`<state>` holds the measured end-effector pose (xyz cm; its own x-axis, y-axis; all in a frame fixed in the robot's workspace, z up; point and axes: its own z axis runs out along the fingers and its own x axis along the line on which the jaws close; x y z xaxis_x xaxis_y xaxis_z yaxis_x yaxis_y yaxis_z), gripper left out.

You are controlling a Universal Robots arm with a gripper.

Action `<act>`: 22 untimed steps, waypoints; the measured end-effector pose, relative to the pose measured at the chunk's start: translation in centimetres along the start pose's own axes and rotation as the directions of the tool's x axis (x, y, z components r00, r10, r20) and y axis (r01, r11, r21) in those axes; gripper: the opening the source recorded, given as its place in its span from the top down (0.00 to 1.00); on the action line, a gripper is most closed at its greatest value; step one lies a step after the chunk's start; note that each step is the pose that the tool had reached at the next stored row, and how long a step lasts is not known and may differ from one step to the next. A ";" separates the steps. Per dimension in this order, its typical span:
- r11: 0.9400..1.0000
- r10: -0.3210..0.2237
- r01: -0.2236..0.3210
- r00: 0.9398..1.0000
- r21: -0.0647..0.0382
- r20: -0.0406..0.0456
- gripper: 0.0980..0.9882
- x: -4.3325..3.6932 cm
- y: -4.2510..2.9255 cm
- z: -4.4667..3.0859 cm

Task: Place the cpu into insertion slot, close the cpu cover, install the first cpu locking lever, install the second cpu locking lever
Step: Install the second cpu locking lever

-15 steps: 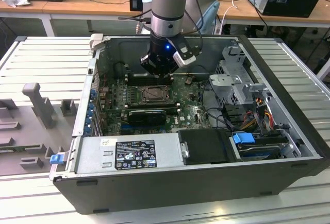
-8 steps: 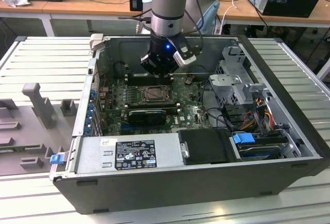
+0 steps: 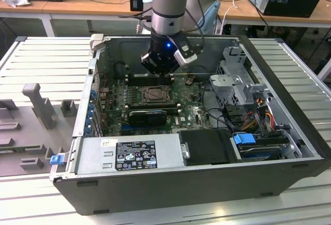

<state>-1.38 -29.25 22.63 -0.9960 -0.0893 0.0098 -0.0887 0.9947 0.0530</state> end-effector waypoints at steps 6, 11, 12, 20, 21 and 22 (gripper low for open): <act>1.000 0.000 0.000 1.000 0.000 0.000 0.99 0.04 -0.40 -0.13; 1.000 0.000 0.000 1.000 0.000 0.000 0.99 0.08 -0.84 -0.16; 1.000 0.000 0.000 1.000 0.000 0.000 0.99 0.08 -0.85 -0.15; 1.000 0.000 0.000 1.000 0.001 0.000 0.99 0.10 -0.85 -1.34; 1.000 0.000 0.000 1.000 0.001 0.000 0.99 0.09 -0.90 -1.34; 1.000 0.000 0.000 1.000 0.001 0.000 0.99 0.10 -0.95 -1.35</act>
<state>-1.38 -30.28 23.93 -0.9959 -0.0894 0.0099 -0.0888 0.9947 0.0523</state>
